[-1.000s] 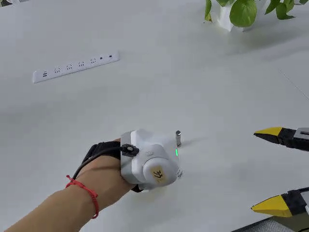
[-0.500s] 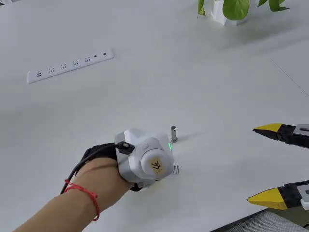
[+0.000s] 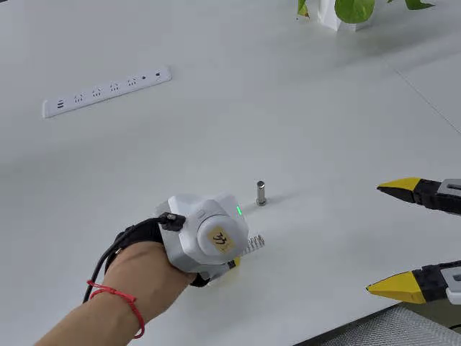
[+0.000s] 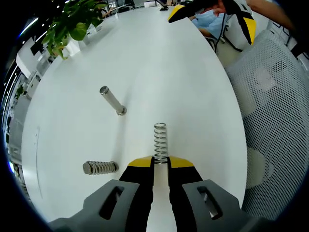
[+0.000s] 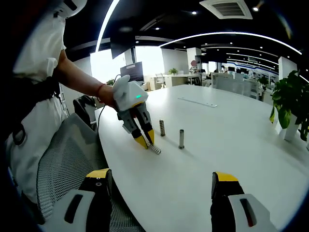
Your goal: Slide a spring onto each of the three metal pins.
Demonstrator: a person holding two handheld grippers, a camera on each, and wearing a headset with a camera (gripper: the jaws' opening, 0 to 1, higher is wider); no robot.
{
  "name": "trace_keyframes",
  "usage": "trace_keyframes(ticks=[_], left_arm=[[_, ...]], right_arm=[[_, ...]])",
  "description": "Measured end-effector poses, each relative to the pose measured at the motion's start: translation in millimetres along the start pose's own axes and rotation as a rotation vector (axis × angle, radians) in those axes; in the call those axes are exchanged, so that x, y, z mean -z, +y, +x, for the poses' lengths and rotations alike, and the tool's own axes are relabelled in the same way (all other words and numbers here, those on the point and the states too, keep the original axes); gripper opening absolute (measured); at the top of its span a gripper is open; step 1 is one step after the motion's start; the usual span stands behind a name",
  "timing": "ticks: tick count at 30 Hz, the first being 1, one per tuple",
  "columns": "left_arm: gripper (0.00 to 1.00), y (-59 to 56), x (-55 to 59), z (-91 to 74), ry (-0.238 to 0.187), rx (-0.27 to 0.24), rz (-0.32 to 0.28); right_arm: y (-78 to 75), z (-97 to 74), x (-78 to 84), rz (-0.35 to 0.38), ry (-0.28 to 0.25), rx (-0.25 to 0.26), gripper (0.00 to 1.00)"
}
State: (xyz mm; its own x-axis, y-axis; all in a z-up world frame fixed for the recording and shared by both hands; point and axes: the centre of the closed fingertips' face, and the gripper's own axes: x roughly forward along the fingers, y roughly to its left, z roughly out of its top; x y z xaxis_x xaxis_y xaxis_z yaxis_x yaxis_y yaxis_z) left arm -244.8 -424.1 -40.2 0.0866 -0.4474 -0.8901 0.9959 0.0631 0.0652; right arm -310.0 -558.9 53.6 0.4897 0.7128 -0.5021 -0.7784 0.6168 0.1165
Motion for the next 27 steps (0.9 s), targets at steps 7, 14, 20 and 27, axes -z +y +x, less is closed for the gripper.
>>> trace_keyframes(ticks=[7, 14, 20, 27], left_arm=[[0.06, 0.0, 0.8, 0.5, 0.011, 0.006, -0.024], [0.06, -8.5, -0.8, 0.8, -0.012, 0.024, -0.055], [0.06, -12.9, -6.0, -2.4, -0.051, 0.032, -0.073], [0.06, -18.9, -18.7, -16.8, -0.149, 0.040, -0.124]], right_arm=[[4.3, 3.8, 1.1, 0.006, 0.003, -0.008, 0.83], [6.7, 7.1, -1.5, 0.014, -0.003, -0.009, 0.83], [13.7, 11.8, -3.4, 0.011, 0.005, -0.030, 0.81], [17.5, 15.8, -16.5, -0.003, 0.006, -0.050, 0.78]])
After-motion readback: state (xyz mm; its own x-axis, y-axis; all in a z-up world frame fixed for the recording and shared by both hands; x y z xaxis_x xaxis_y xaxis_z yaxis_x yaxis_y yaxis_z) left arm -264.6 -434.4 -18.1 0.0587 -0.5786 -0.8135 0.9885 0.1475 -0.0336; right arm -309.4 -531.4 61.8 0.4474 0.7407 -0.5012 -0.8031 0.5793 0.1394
